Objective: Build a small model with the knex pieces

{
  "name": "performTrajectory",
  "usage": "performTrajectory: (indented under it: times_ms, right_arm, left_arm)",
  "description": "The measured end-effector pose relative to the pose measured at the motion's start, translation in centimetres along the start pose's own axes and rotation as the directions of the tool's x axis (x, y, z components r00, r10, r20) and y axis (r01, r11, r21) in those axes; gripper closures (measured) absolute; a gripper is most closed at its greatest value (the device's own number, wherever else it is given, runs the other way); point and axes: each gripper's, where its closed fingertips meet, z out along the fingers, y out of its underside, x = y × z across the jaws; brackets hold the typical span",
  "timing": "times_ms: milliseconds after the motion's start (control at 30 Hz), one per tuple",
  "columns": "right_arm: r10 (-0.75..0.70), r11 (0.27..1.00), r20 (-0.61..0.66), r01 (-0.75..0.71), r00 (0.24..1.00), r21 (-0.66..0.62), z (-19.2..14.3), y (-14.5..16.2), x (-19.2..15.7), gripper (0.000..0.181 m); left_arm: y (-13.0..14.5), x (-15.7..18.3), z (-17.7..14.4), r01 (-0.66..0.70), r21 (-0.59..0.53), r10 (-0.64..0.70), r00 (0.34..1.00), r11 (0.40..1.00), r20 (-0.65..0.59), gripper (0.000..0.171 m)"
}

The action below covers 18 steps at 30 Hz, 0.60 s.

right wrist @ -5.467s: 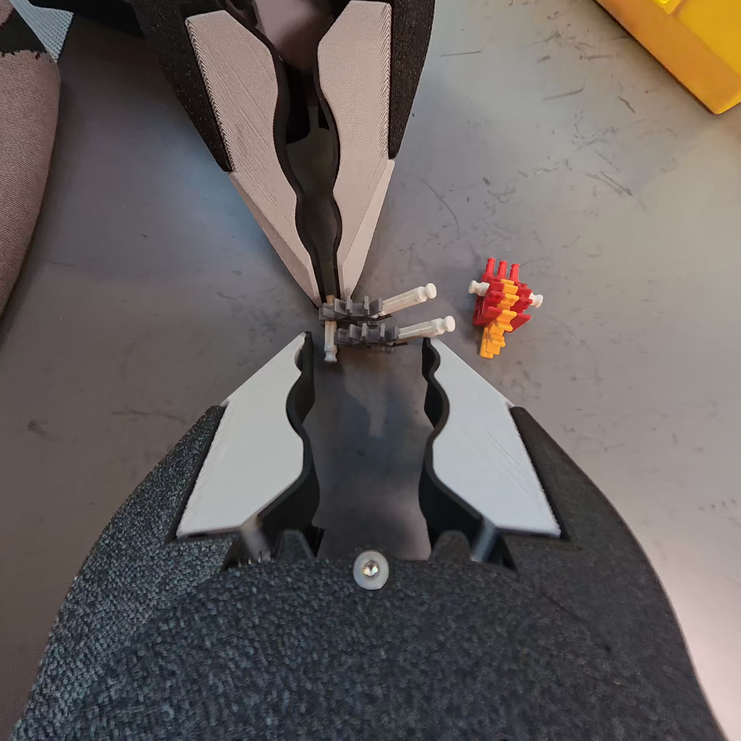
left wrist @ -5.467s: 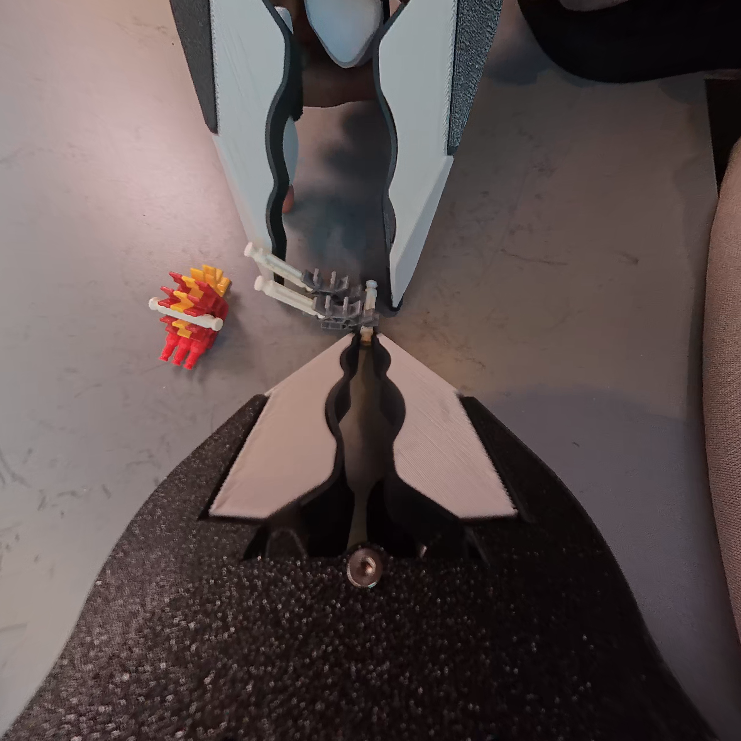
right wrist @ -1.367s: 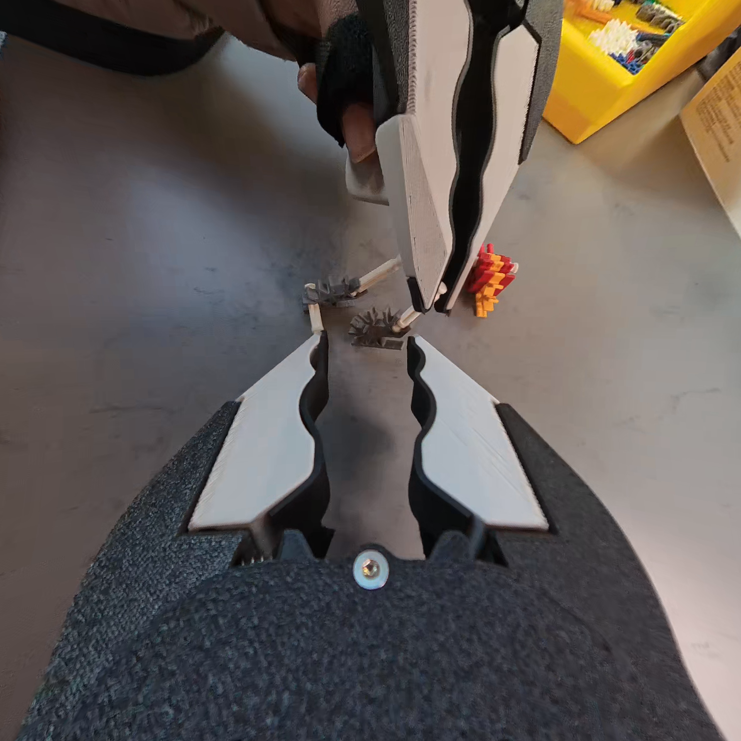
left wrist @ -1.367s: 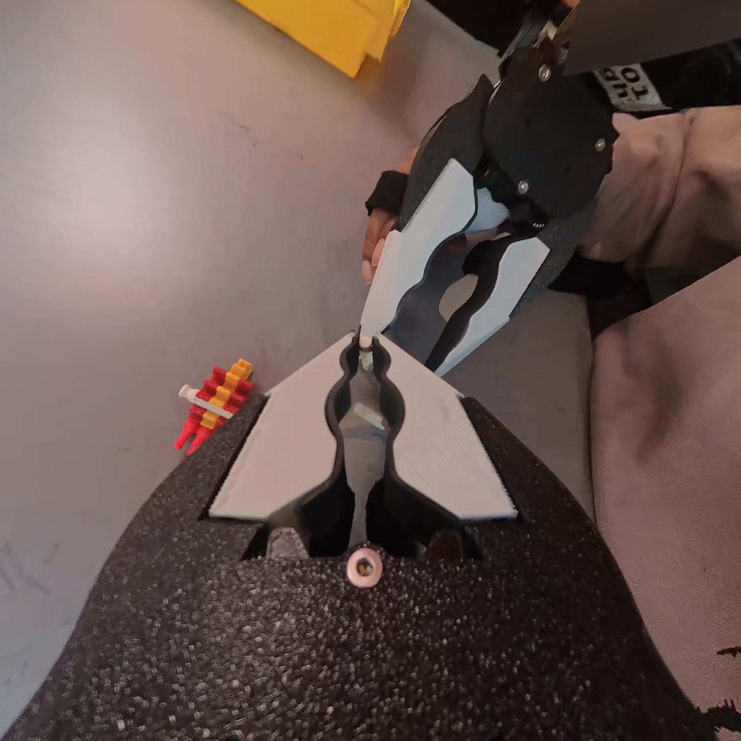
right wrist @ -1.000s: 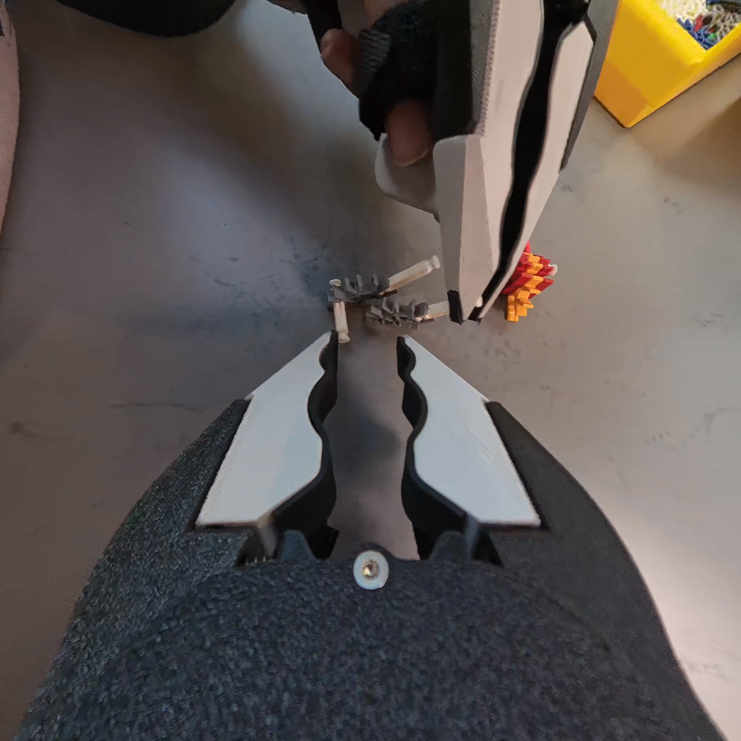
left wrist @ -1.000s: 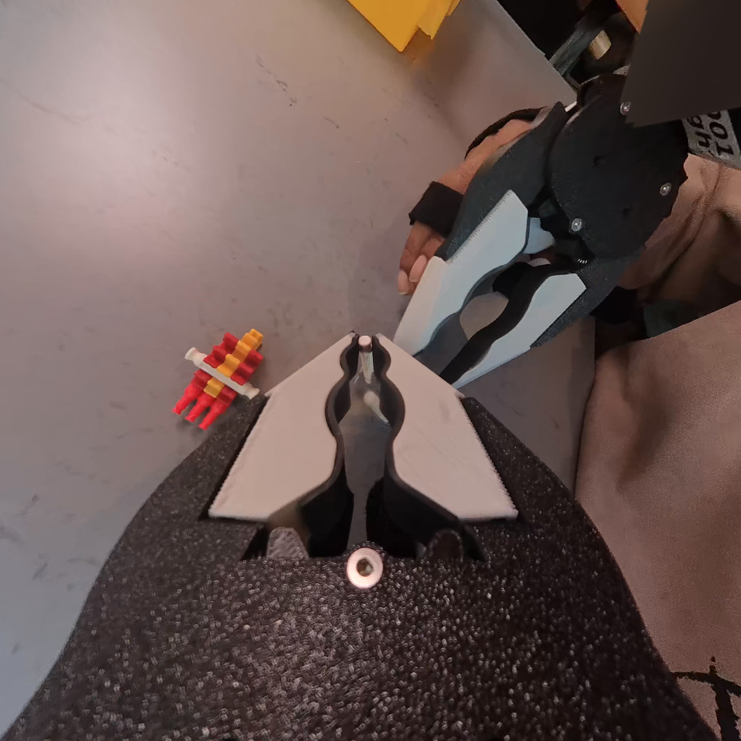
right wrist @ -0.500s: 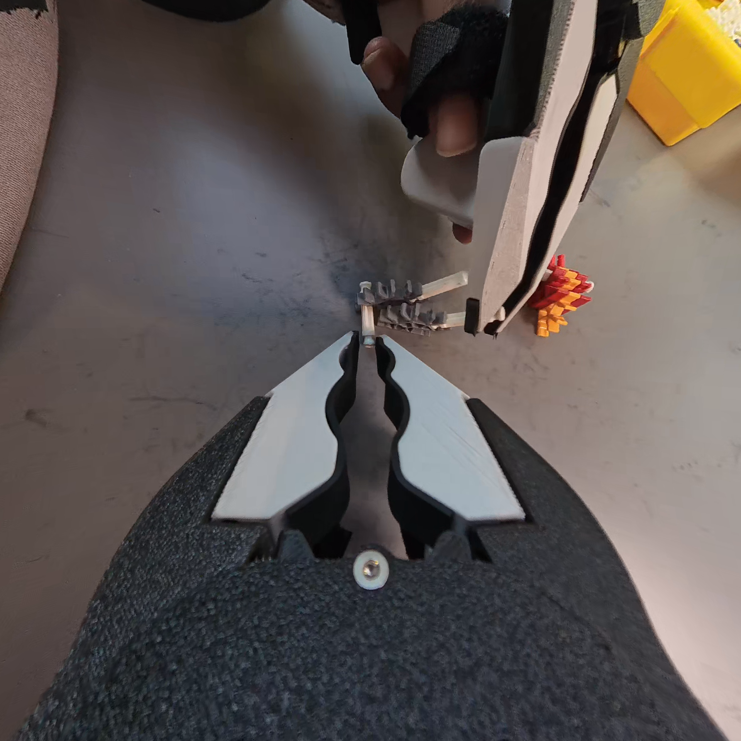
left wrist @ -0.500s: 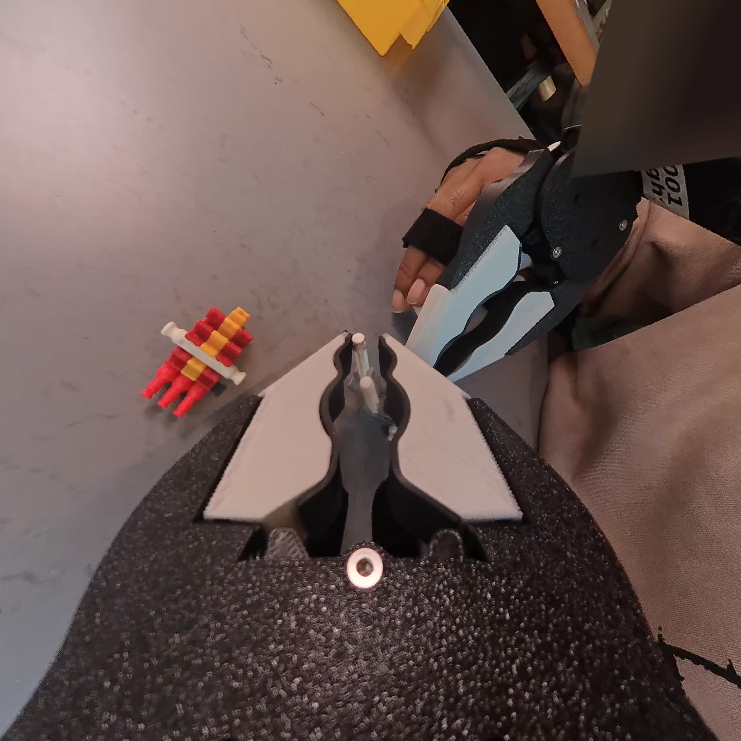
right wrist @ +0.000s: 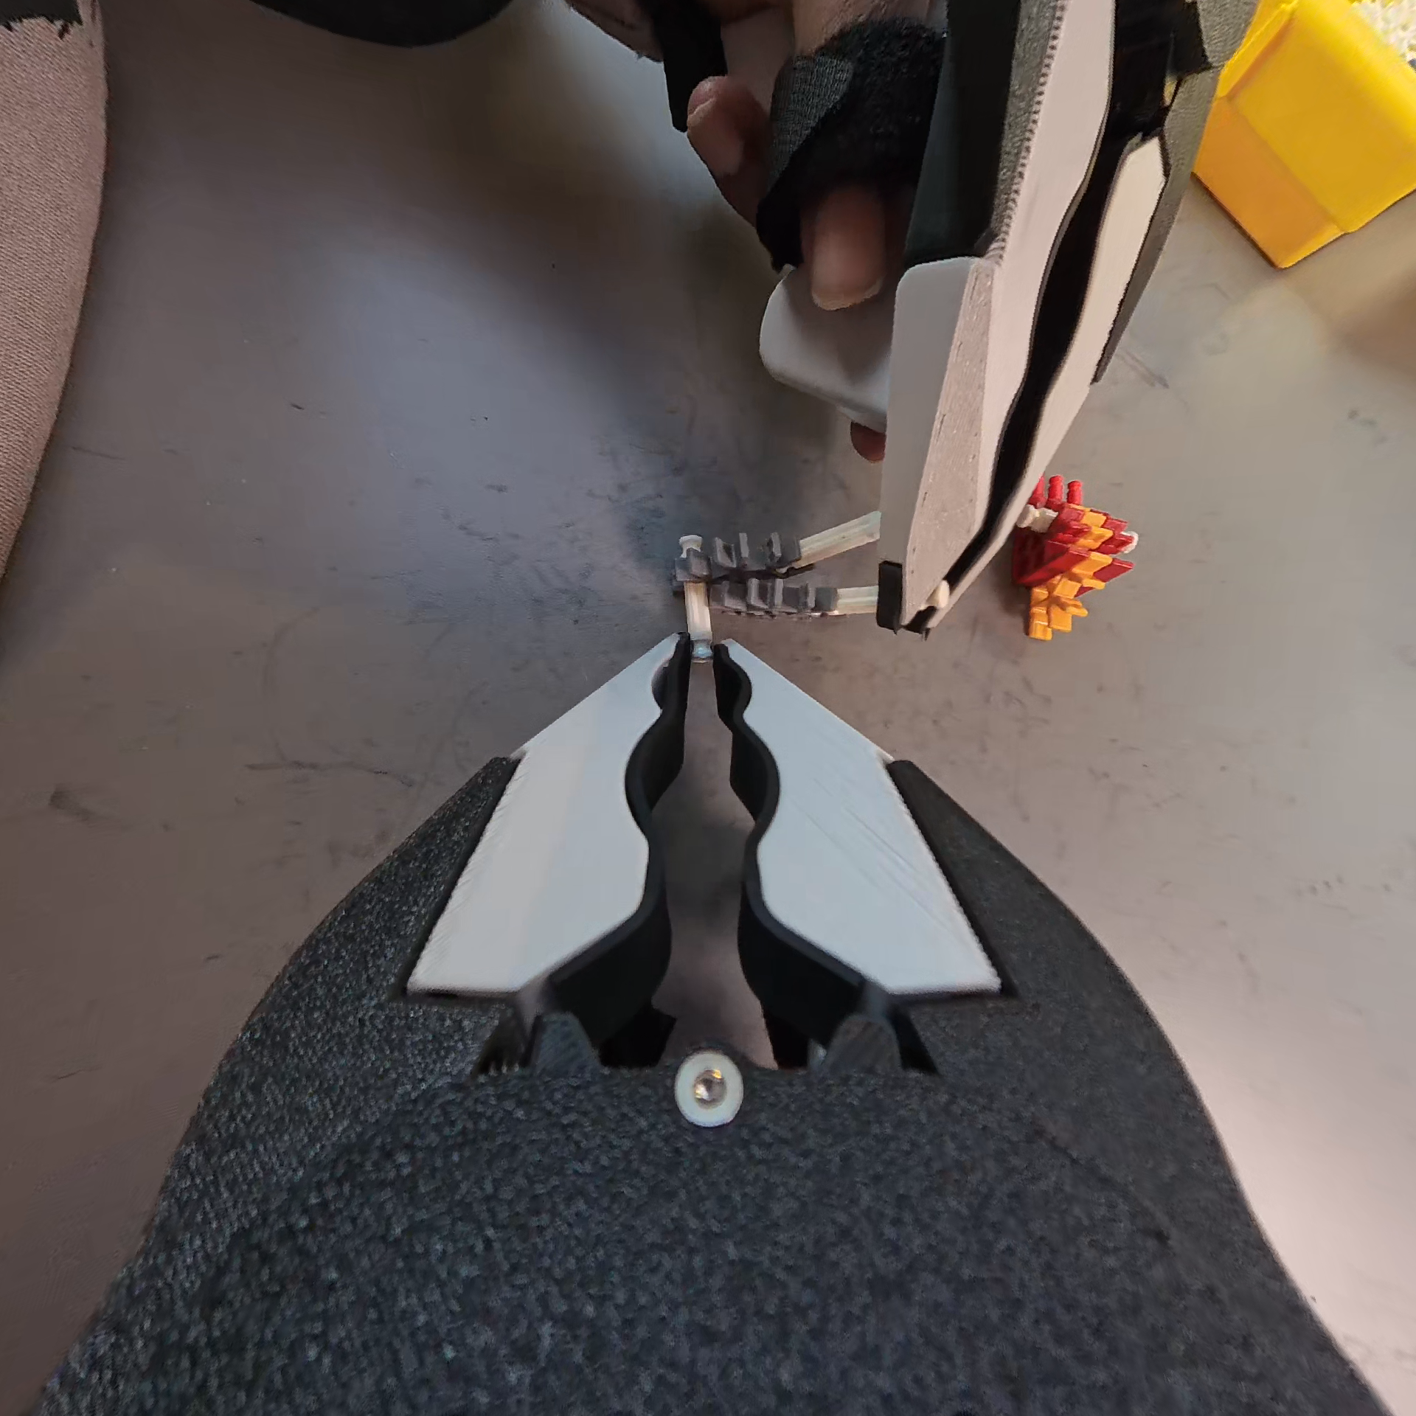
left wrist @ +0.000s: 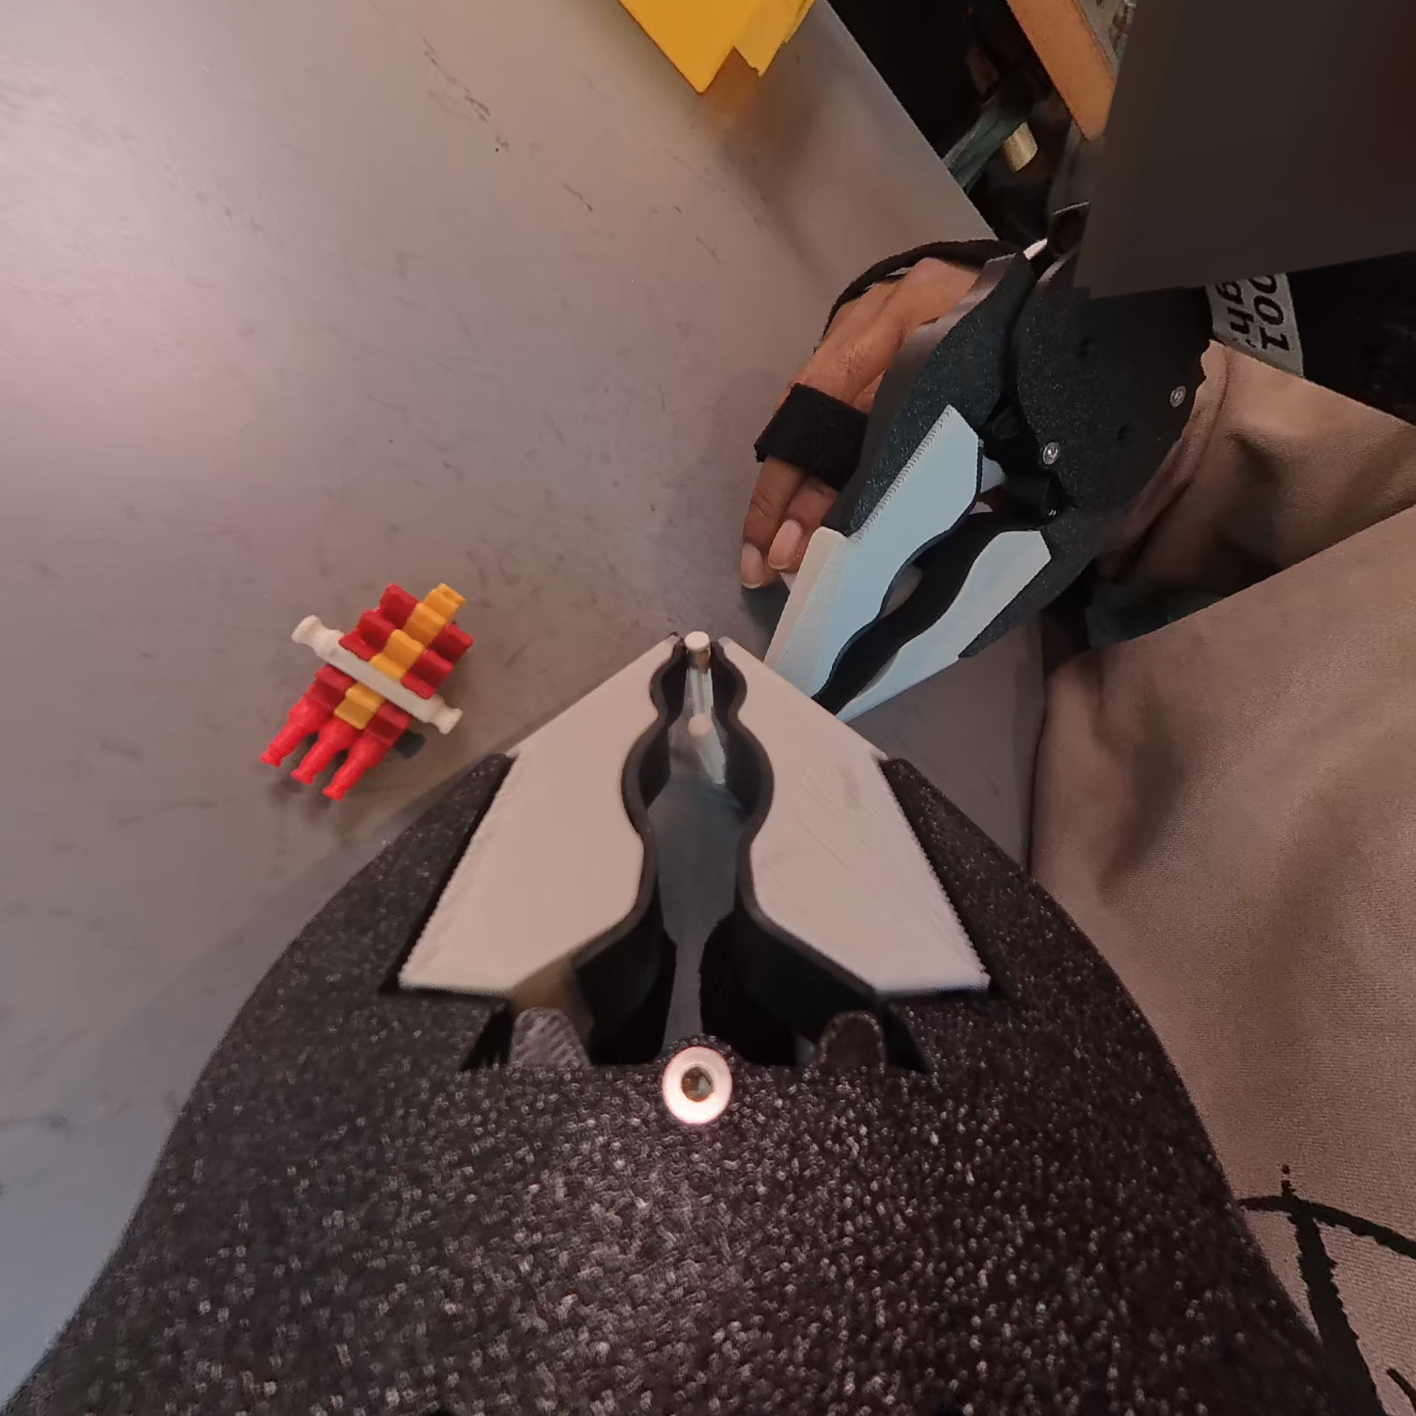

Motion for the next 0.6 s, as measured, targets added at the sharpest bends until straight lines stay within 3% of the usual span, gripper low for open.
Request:
performTrajectory:
  times_ms: [167, 600]
  right_arm:
    - [0.046, 0.999, -0.011, -0.046, 0.999, 0.003, -0.15, -0.06, 0.26, 0.178]
    - [0.084, 0.996, -0.022, -0.085, 0.996, -0.016, -0.12, 0.30, 0.11, 0.177]
  left_arm:
    - [-0.55, -0.01, -0.16, 0.024, 0.076, -0.026, 0.999, 0.997, 0.024, 0.166]
    - [0.17, 0.15, -0.26, 0.043, 0.103, -0.048, 0.998, 0.994, 0.046, 0.166]
